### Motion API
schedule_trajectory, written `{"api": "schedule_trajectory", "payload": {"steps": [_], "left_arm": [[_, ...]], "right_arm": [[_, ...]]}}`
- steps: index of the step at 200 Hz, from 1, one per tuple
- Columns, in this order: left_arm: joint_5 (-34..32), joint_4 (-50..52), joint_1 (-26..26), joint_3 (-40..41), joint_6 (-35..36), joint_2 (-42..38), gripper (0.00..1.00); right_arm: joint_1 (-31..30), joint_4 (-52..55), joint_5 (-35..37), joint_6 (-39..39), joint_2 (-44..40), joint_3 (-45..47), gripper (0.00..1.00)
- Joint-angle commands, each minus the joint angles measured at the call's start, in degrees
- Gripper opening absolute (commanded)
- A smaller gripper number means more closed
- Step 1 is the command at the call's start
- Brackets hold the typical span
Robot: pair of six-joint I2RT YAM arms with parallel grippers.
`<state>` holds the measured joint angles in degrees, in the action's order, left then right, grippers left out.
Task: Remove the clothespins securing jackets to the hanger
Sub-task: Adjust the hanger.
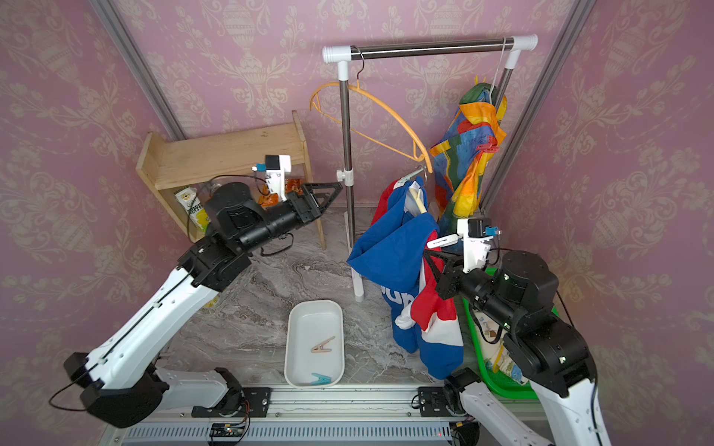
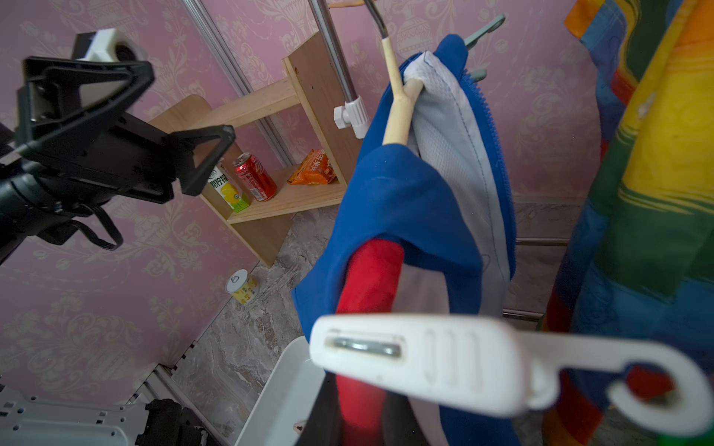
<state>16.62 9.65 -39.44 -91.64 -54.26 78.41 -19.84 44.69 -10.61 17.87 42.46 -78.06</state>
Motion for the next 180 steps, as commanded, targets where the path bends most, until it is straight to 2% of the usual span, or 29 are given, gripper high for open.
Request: {"api": "schedule_trajectory", "payload": {"steps": [1, 27, 62, 98, 133, 180], "left_arm": [[5.04, -5.15, -2.11, -1.14, -5.86, 0.42, 0.89], [6.49, -11.20, -3.29, -0.61, -8.92, 3.71, 0.89], [8.94, -16.12, -4.15, -2.13, -12.27, 8.73, 0.87], [10.13, -15.46, -4.38, -4.69, -11.92, 12.58, 0.82], [11.76, -14.73, -4.48, -8.64, -11.88, 16.51, 0.78], [10.25, -11.72, -4.57, -10.20, -9.00, 17.48, 0.70]], "right_arm": [[-0.36, -7.26, 0.96, 0.41, -2.40, 3.33, 0.00], [-0.68, -10.68, 0.02, 2.08, -3.51, 6.82, 0.00], [-1.54, -10.68, -0.33, 0.30, -1.73, 5.58, 0.00], [-3.25, -13.72, -1.26, -0.19, 1.66, 3.93, 0.00], [-5.50, -14.34, -0.42, -3.91, 5.86, 0.96, 0.00], [-6.23, -16.11, -0.13, -5.91, 8.81, -0.92, 0.00]]}}
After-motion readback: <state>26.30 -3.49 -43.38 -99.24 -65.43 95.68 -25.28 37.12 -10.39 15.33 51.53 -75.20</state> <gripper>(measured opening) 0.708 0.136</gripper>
